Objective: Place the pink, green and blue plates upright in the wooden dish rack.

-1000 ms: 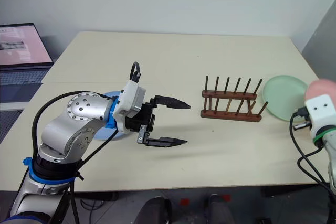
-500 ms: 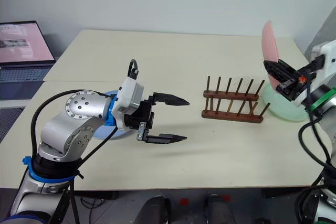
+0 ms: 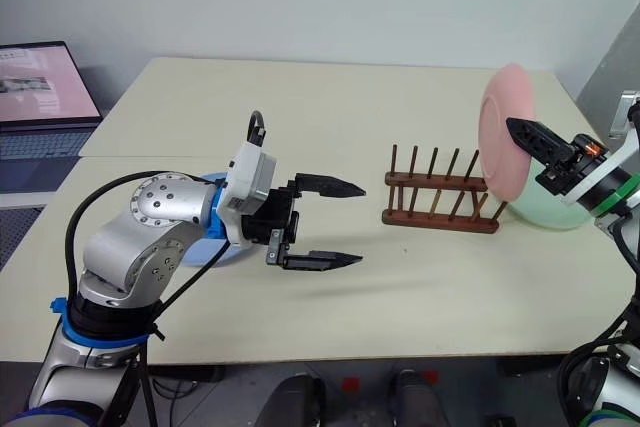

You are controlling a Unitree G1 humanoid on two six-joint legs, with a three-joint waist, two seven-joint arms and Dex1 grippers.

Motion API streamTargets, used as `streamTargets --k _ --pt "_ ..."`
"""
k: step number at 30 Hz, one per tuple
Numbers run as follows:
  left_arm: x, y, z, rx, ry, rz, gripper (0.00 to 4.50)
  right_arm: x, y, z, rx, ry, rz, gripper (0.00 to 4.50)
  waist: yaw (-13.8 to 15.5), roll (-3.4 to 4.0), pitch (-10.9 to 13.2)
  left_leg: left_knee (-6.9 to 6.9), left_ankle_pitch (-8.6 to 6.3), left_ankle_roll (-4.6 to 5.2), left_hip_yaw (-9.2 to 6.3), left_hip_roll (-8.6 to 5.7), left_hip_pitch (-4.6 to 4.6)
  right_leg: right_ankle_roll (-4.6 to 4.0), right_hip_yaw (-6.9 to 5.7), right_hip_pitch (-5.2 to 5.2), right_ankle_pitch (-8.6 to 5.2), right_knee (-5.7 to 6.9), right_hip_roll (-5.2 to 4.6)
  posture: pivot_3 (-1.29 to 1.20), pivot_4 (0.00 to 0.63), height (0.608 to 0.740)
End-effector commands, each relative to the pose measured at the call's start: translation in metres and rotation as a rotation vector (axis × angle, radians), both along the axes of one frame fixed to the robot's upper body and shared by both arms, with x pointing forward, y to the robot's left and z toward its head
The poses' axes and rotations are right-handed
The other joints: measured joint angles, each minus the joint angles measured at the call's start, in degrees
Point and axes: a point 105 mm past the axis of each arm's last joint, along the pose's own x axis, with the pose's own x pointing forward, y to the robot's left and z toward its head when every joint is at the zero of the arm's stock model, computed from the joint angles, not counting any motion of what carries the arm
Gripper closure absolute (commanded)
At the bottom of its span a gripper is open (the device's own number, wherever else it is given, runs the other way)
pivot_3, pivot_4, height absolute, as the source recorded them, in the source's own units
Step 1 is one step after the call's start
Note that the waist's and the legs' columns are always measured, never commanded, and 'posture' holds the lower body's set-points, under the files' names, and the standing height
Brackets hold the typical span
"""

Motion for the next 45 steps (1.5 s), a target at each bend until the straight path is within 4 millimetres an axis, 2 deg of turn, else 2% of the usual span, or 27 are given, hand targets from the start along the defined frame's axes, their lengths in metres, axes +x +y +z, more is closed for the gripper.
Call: streamTargets --k 1,8,11,16,21,22,24,26,30,33,38,45 --pt "-0.002 -0.002 0.012 -0.033 -0.036 -0.013 0.0 0.002 -0.006 0.011 0.04 -0.04 -0.024 4.48 0.0 0.0 0.0 0.0 0.0 0.0 0.0 0.0 0.0 0.01 0.0 0.0 0.0 0.0 0.0 0.0 0.15 0.74" --pt "-0.001 -0.007 0.018 -0.07 -0.034 -0.016 0.0 0.015 -0.013 -0.002 0.081 0.04 -0.07 4.48 -0.01 0.0 0.0 0.01 0.0 0.0 0.01 0.0 0.0 0.18 0.01 0.0 -0.1 0.01 0.01 0.0 0.15 0.74" --pt "-0.001 -0.009 0.022 -0.102 -0.009 -0.021 0.0 0.018 -0.014 -0.002 0.068 0.041 -0.093 3.73 -0.01 0.0 0.0 0.01 0.0 0.0 0.01 -0.01 0.0 0.21 0.03 0.0 -0.08 0.01 0.0 0.0 0.15 0.74" --pt "-0.001 -0.01 0.025 -0.126 0.01 -0.015 0.0 0.018 -0.023 0.005 0.08 0.02 -0.147 1.96 -0.02 0.0 0.0 -0.02 0.0 0.0 0.0 -0.01 -0.02 0.21 0.04 -0.05 -0.09 0.0 0.02 0.0 0.15 0.74" --pt "-0.002 -0.011 0.024 -0.125 0.014 -0.017 0.0 0.007 -0.039 0.026 -0.014 -0.06 -0.226 0.19 0.05 0.02 0.01 -0.03 0.0 0.01 0.02 -0.01 -0.05 0.21 0.05 -0.07 -0.09 -0.01 0.03 0.0 0.15 0.74" --pt "-0.002 -0.012 0.024 -0.124 0.015 -0.017 0.0 0.003 -0.042 0.029 -0.06 -0.073 -0.243 0.02 0.16 0.04 0.02 -0.03 0.0 0.01 0.02 -0.02 -0.06 0.21 0.05 -0.08 -0.09 -0.01 0.02 0.0 0.15 0.74" --pt "-0.004 -0.011 0.021 -0.108 0.011 -0.021 0.0 -0.009 -0.045 0.028 -0.257 -0.087 -0.236 0.02 0.44 0.05 0.03 -0.03 0.0 0.01 0.02 -0.03 -0.08 0.22 0.03 -0.08 -0.1 -0.04 0.0 0.0 0.15 0.74" --pt "-0.006 -0.012 0.016 -0.069 -0.002 -0.034 0.0 -0.022 -0.043 0.014 -0.507 -0.053 -0.183 0.02 0.64 0.04 0.02 -0.06 -0.01 0.01 0.01 -0.03 -0.14 0.21 -0.01 -0.08 -0.13 -0.1 0.0 0.0 0.15 0.74" --pt "-0.01 -0.014 0.01 -0.018 -0.027 -0.062 0.0 -0.035 -0.05 -0.028 -0.934 0.048 -0.077 0.02 0.34 0.03 0.02 -0.05 -0.02 0.03 0.02 -0.03 -0.09 0.19 0.05 -0.01 -0.25 -0.09 0.07 0.0 0.15 0.74" --pt "-0.015 -0.021 0.009 -0.009 -0.036 -0.098 0.0 -0.032 -0.067 -0.063 -1.206 0.111 -0.044 0.02 -0.12 0.02 0.02 -0.01 -0.02 0.03 0.01 -0.03 0.0 -0.02 0.11 0.0 -0.36 -0.06 0.06 0.0 0.15 0.74" --pt "-0.017 -0.032 0.007 -0.003 -0.055 -0.124 0.0 -0.01 -0.081 -0.095 -1.413 0.123 -0.032 0.02 -0.41 0.03 0.03 0.12 0.0 0.01 -0.02 -0.13 0.07 -0.06 0.28 -0.01 -0.24 0.01 0.08 0.0 0.15 0.74" --pt "-0.015 -0.043 0.011 -0.027 -0.067 -0.124 0.0 0.032 -0.088 -0.121 -1.478 0.134 -0.067 0.02 -0.31 0.03 0.04 0.05 0.01 0.02 0.01 -0.13 -0.02 0.04 0.27 -0.06 -0.19 -0.02 0.17 0.0 0.15 0.74"
